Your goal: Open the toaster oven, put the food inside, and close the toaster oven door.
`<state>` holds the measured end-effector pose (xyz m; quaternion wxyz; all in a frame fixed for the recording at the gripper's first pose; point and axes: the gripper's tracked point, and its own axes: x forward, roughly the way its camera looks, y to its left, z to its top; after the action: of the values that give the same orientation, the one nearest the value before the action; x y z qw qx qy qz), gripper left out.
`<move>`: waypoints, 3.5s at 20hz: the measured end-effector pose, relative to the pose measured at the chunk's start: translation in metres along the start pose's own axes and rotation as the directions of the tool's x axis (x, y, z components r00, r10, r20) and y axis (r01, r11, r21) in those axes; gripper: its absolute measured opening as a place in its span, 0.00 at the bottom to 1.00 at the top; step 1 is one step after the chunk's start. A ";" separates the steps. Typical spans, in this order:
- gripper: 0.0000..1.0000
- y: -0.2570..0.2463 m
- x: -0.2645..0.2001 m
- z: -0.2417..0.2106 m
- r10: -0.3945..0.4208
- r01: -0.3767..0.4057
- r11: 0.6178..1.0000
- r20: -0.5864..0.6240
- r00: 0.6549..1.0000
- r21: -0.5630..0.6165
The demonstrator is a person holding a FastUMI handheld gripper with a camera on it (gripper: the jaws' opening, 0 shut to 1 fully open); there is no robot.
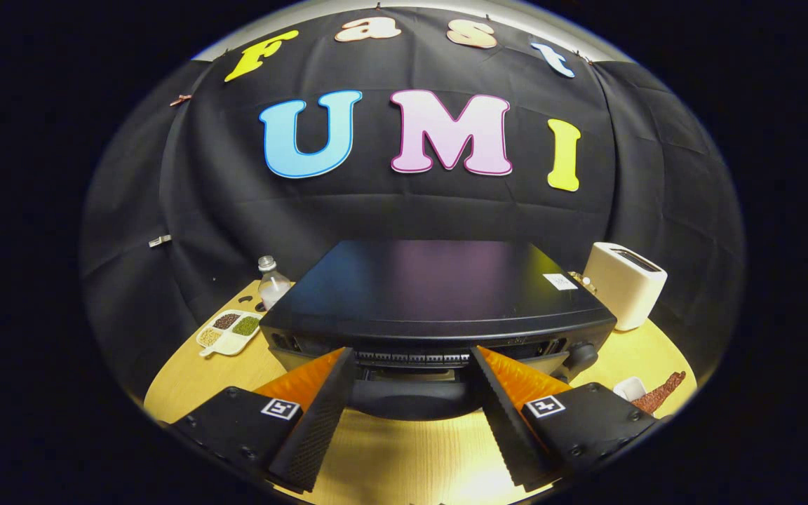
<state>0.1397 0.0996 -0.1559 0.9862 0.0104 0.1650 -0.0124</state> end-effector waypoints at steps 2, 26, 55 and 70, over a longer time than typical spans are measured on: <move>1.00 0.000 -0.006 -0.004 -0.002 0.002 1.000 0.000 1.000 -0.007; 0.98 -0.010 -0.083 -0.183 0.082 -0.112 0.992 -0.358 0.930 -0.065; 0.98 -0.332 -0.092 -0.010 -0.041 0.039 0.999 -0.200 0.979 -0.016; 0.88 -0.384 -0.056 -0.117 0.257 -0.132 0.949 -0.457 0.852 0.288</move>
<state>0.0383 -0.2798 -0.2550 0.8994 0.1519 0.4038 0.0710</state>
